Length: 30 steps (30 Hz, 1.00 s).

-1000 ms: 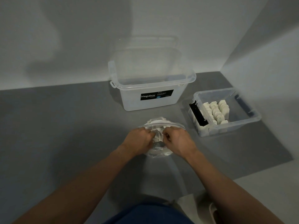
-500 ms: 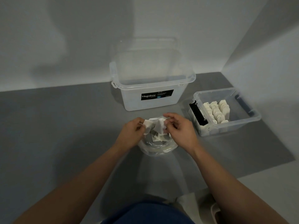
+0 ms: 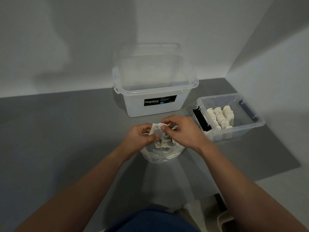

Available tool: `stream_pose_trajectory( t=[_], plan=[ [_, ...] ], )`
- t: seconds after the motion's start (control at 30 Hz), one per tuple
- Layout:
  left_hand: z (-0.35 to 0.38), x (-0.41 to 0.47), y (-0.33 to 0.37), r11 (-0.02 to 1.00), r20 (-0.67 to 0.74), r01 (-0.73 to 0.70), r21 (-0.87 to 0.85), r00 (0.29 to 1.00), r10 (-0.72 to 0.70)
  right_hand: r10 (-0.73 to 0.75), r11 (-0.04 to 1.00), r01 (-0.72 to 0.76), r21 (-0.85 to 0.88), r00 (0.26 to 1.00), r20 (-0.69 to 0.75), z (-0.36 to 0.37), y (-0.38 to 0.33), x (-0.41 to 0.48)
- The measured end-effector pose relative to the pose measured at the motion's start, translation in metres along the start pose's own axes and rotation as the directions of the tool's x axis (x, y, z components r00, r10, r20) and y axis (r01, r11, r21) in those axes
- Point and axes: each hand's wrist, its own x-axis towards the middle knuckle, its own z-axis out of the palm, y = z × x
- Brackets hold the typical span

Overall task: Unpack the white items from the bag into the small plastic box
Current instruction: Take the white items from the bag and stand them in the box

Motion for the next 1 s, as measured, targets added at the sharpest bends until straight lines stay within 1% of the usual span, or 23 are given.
stream_pose_trajectory(
  t=[0.1,0.13,0.2,0.27,0.33,0.4,0.5,0.6,0.77,0.83,0.93,1.0],
  plan=[
    [0.004,-0.001,0.004,0.998,0.014,-0.019,0.059,1.0,0.018,-0.068,0.984,0.077,-0.158,0.996,0.065,-0.015,-0.001,0.005],
    [0.006,-0.001,0.005,0.998,0.016,-0.019,0.061,1.0,0.018,-0.081,0.981,0.09,-0.173,0.995,0.054,-0.021,-0.001,0.005],
    [0.008,0.0,0.008,0.999,0.01,-0.013,0.048,1.0,0.012,-0.096,0.982,0.093,-0.167,0.995,-0.011,-0.034,0.0,0.006],
    [0.01,0.003,0.009,0.999,-0.02,-0.009,0.042,1.0,0.01,-0.086,0.986,0.076,-0.148,0.995,-0.058,-0.053,0.004,0.006],
    [0.015,0.007,0.011,0.999,-0.062,-0.013,0.034,0.998,0.015,-0.09,0.982,0.075,-0.175,0.993,-0.079,-0.075,0.012,0.004],
    [0.023,0.012,0.012,0.999,-0.096,-0.015,-0.031,0.995,0.012,-0.064,0.986,0.04,-0.16,0.988,-0.143,-0.1,0.024,0.0],
    [0.04,0.022,0.02,0.991,-0.099,-0.008,-0.13,0.995,-0.005,0.005,0.988,-0.044,-0.149,0.967,-0.254,-0.143,0.047,-0.006],
    [0.063,0.032,0.032,0.992,-0.089,-0.043,-0.119,0.996,0.033,0.032,0.96,-0.103,-0.261,0.964,-0.263,-0.183,0.074,-0.011],
    [0.108,0.051,0.052,0.986,-0.109,-0.108,-0.123,0.989,0.095,0.036,0.873,-0.186,-0.45,0.946,-0.321,-0.233,0.13,-0.01],
    [0.125,0.058,0.059,0.986,-0.112,-0.118,-0.115,0.988,0.105,0.053,0.837,-0.206,-0.506,0.953,-0.299,-0.242,0.154,-0.006],
    [0.146,0.067,0.067,0.988,-0.089,-0.144,-0.052,0.986,0.139,0.123,0.778,-0.205,-0.594,0.977,-0.176,-0.242,0.19,0.001],
    [0.157,0.071,0.07,0.988,-0.079,-0.15,-0.032,0.986,0.147,0.185,0.743,-0.199,-0.639,0.979,-0.09,-0.237,0.211,0.006]
  ],
)
